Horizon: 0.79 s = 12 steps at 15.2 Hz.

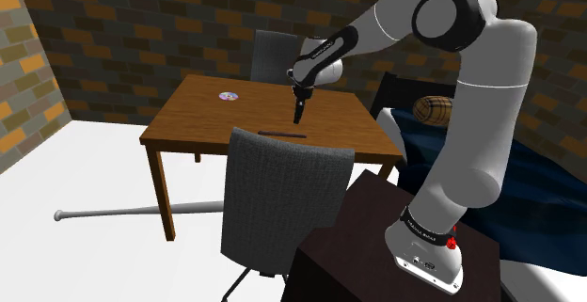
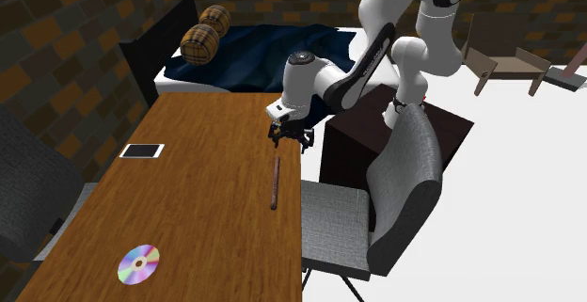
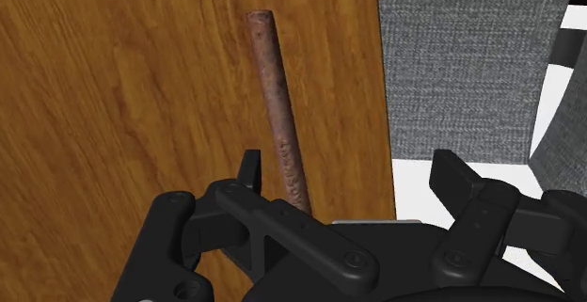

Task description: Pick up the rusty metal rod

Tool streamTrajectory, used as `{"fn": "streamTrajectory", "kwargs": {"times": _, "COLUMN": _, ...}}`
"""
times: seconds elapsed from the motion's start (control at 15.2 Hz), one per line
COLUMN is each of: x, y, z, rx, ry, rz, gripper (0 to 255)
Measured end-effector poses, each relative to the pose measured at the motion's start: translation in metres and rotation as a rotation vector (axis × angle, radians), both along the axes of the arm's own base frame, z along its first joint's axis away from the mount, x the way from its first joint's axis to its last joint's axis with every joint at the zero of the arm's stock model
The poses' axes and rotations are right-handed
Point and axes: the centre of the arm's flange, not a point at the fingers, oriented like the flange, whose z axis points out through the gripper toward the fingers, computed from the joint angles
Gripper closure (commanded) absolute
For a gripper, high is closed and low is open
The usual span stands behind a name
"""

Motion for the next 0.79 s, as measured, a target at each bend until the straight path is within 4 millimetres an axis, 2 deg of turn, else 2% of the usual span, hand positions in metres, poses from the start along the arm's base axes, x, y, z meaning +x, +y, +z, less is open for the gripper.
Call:
{"fn": "streamTrajectory", "kwargs": {"times": 0.46, "x": 0.058, "y": -0.006, "z": -0.071, "rx": -0.032, "ry": 0.017, "rz": 0.158, "gripper": 0}}
{"fn": "streamTrajectory", "kwargs": {"times": 0.79, "x": 0.067, "y": -0.005, "z": -0.099, "rx": -0.036, "ry": 0.020, "rz": 0.183, "gripper": 0}}
